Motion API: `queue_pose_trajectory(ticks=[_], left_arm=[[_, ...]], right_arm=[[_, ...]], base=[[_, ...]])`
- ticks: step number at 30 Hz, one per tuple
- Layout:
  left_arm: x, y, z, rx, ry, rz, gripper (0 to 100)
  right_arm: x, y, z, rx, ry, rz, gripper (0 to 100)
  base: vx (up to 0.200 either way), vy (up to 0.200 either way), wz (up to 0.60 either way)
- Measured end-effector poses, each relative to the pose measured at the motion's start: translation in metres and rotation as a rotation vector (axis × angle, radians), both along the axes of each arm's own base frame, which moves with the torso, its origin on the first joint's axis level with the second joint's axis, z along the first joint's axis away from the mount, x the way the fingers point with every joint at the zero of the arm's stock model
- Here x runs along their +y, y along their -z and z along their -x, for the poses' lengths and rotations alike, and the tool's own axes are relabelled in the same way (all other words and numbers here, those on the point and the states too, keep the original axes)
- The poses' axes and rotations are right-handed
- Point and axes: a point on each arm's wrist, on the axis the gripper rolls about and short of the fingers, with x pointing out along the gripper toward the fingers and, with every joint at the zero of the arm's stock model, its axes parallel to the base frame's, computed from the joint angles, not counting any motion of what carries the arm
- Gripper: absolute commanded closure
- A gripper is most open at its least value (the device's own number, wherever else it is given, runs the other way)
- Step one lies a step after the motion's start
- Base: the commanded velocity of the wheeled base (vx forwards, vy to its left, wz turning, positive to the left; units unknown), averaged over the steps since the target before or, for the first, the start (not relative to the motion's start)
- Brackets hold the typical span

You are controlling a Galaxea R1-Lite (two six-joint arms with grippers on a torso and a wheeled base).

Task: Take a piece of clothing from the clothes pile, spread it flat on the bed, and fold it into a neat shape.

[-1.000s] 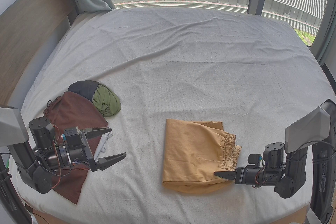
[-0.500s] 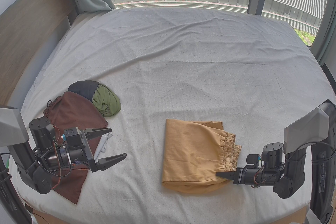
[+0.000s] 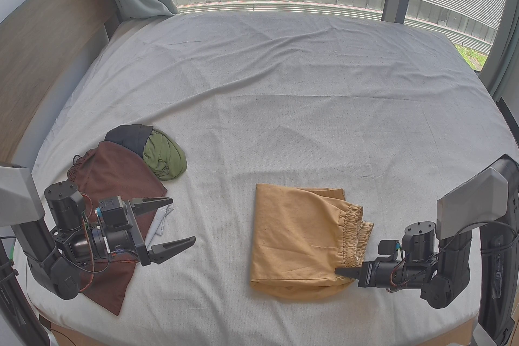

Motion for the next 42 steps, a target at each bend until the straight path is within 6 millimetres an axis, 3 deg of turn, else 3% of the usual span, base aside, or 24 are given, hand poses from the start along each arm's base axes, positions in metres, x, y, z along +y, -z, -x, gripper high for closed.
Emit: queue_pose_trajectory(ticks=[21,31,42], left_arm=[[0.0,-0.002,0.003,-0.006,0.0,-0.003,0],[-0.002,-0.001,0.006,0.003,0.011,-0.003,0],[-0.003,0.0,0.007,0.01,0.014,-0.004,0]], right_arm=[[0.027,-0.046,0.002,-0.172,-0.1,-0.076,100],[0.031,-0.074,0.007,-0.259,-0.174,-0.138,100],[0.035,-0.092,0.005,-0.328,-0.206,-0.174,100]], base=[[0.0,0.0,0.0],[0.0,0.0,0.0],[0.0,0.0,0.0]])
